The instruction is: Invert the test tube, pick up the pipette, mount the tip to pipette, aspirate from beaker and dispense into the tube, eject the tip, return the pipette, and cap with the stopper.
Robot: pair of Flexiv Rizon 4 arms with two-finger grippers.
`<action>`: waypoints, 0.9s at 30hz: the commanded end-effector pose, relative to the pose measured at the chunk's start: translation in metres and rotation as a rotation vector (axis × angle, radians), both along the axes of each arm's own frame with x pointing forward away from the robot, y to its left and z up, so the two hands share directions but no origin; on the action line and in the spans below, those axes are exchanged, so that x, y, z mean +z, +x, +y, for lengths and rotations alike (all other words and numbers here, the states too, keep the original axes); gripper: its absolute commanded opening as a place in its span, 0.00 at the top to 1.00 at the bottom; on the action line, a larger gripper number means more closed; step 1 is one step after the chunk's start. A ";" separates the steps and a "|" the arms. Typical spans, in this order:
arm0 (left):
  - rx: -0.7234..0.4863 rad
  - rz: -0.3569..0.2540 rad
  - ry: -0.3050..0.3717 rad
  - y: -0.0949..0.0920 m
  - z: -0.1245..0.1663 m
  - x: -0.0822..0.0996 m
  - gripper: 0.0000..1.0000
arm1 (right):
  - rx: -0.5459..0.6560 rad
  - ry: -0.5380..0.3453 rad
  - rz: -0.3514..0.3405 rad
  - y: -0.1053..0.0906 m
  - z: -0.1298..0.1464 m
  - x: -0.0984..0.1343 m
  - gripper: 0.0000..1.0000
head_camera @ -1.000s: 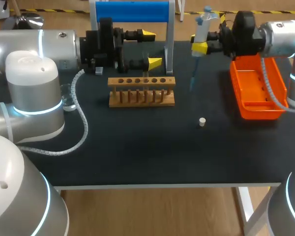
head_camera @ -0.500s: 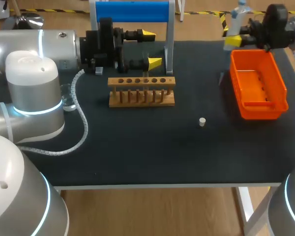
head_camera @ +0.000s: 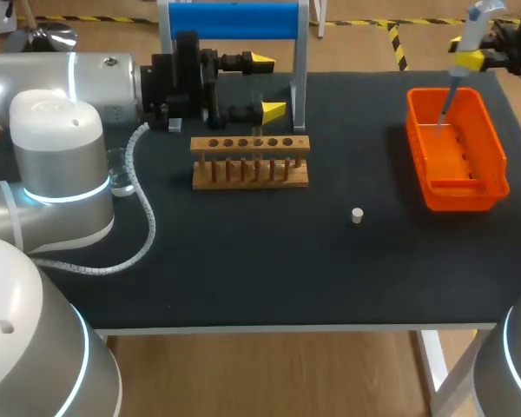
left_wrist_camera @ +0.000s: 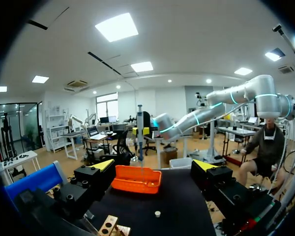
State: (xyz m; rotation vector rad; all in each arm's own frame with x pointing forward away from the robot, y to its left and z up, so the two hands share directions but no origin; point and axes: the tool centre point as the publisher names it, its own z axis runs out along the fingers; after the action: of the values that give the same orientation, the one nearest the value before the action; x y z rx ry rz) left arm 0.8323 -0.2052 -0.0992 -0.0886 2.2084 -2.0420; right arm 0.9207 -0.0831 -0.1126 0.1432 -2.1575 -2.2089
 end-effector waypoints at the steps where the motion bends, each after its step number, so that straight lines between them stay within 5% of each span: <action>1: 0.001 -0.001 -0.002 0.000 0.000 -0.001 0.00 | 0.021 0.000 -0.002 0.007 -0.029 -0.006 1.00; 27: 0.001 -0.001 -0.002 0.000 0.000 -0.001 0.00 | 0.085 0.010 -0.008 0.007 -0.077 -0.024 1.00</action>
State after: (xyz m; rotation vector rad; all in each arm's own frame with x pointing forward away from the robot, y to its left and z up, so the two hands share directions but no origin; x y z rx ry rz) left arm 0.8323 -0.2052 -0.0992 -0.0886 2.2084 -2.0420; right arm 0.9228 -0.1533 -0.1335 0.1975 -2.1299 -2.1943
